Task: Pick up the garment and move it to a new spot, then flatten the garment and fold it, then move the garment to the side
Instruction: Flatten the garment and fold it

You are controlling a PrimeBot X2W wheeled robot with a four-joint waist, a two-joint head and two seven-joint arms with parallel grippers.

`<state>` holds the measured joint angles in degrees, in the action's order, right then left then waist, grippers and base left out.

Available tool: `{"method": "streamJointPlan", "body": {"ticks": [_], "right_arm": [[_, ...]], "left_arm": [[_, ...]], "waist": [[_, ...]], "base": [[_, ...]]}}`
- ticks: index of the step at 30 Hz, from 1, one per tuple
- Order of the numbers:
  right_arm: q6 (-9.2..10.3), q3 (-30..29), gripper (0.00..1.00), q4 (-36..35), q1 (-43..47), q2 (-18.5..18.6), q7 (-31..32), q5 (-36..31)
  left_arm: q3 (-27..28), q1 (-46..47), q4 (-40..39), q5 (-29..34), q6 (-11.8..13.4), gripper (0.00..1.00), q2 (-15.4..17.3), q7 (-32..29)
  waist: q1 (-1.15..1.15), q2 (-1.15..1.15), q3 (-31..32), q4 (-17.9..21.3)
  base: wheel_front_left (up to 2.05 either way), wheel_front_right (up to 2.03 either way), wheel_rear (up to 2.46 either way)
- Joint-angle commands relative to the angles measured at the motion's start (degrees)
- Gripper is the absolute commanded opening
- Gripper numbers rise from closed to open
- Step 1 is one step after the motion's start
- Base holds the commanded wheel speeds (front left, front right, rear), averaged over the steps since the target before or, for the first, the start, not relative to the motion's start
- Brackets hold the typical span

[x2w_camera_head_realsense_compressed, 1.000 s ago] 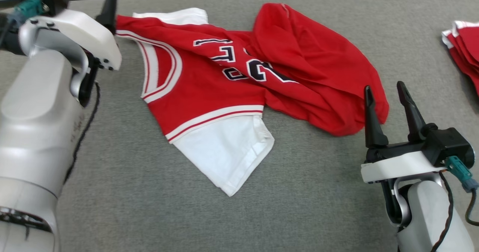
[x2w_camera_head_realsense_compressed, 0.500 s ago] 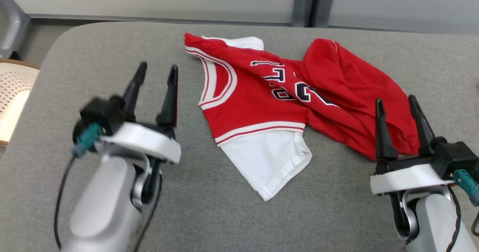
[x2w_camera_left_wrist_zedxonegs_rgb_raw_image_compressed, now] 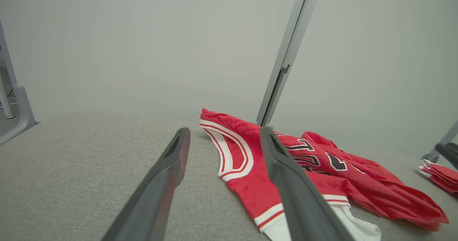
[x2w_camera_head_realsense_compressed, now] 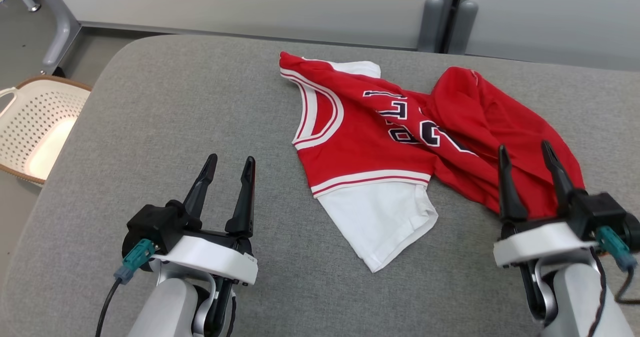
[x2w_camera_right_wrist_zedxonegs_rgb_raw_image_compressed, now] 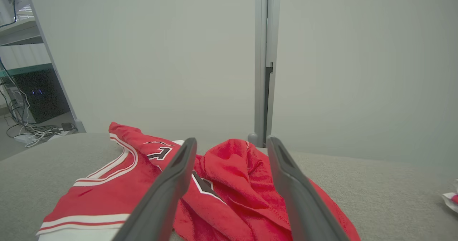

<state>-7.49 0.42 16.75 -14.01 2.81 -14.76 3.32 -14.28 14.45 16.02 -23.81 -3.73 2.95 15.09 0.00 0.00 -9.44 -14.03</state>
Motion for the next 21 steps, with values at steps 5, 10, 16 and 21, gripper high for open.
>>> {"method": "streamJointPlan", "body": {"ticks": [5, 10, 16, 21], "right_arm": [[0.0, 1.8, 1.0, 3.4, -6.1, 2.5, 5.9, -2.7], [0.01, 5.6, 1.0, 9.7, -15.9, 7.1, 15.9, -5.1], [0.01, 8.7, 1.0, 17.3, -24.3, 11.5, 23.0, -6.6], [0.01, 12.2, 1.0, 23.0, -28.7, 13.9, 26.0, -7.5]], "left_arm": [[-1.2, 0.9, -0.2, -1.0, -0.4, 1.0, 0.0, 0.1], [-4.6, 2.0, -0.6, -4.1, 0.4, 1.0, 0.1, 0.1], [-7.2, 3.2, -1.2, -6.9, 1.3, 1.0, 0.1, 0.1], [-8.4, 3.8, -1.2, -8.1, 1.7, 1.0, 0.0, 0.1]], "waist": [[0.0, 0.0, -2.3, -1.8], [0.0, 0.0, -5.7, -5.2], [0.0, 0.0, -8.7, -9.2], [0.0, 0.0, -10.3, -11.2]], "base": [[0.0, 0.0, 0.0], [0.0, 0.0, 0.0], [0.0, 0.0, 0.0], [0.0, 0.0, 0.0]]}}
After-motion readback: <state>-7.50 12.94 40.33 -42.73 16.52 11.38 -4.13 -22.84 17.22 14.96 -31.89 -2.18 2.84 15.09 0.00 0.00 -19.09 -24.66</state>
